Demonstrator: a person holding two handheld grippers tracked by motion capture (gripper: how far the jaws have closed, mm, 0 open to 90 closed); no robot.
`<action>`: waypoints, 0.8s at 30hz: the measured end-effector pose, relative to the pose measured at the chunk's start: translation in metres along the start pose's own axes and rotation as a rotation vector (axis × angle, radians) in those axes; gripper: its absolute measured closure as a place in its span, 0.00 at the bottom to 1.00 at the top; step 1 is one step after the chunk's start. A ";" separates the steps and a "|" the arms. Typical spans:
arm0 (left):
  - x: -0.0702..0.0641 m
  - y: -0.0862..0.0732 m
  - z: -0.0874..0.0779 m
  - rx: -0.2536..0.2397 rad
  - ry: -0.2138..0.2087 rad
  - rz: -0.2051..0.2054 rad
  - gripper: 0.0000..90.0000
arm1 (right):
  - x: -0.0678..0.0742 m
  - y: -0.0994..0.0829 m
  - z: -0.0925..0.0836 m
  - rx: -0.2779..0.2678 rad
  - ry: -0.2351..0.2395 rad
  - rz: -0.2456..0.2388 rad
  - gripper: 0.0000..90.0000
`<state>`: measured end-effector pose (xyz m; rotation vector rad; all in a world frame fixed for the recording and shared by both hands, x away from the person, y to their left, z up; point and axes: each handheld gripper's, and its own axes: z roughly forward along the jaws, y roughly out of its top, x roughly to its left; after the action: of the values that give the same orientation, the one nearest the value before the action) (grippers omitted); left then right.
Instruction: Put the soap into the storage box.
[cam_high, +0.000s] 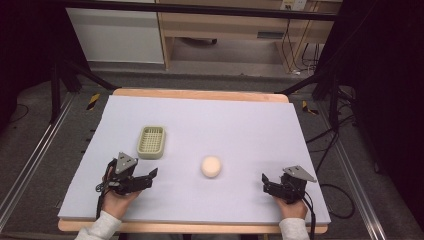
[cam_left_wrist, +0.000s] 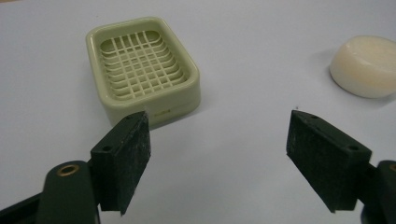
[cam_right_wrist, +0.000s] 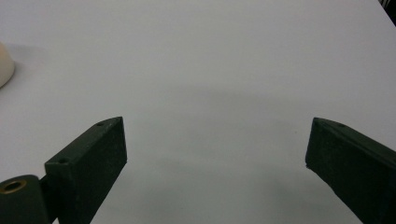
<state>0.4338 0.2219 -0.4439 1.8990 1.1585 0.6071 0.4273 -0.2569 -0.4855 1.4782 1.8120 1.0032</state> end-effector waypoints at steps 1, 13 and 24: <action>0.000 0.000 0.000 0.000 0.000 0.000 0.24 | 0.000 0.000 0.000 0.000 0.000 0.000 0.06; -0.008 0.012 0.002 -0.006 -0.017 0.019 0.23 | 0.000 0.000 0.001 0.004 -0.002 -0.006 0.07; -0.023 0.020 0.011 -0.006 -0.040 0.039 0.23 | 0.000 0.000 0.001 0.004 -0.001 -0.005 0.07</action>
<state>0.4411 0.1924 -0.4332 1.9240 1.0951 0.5903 0.4281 -0.2566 -0.4858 1.4756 1.8173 0.9965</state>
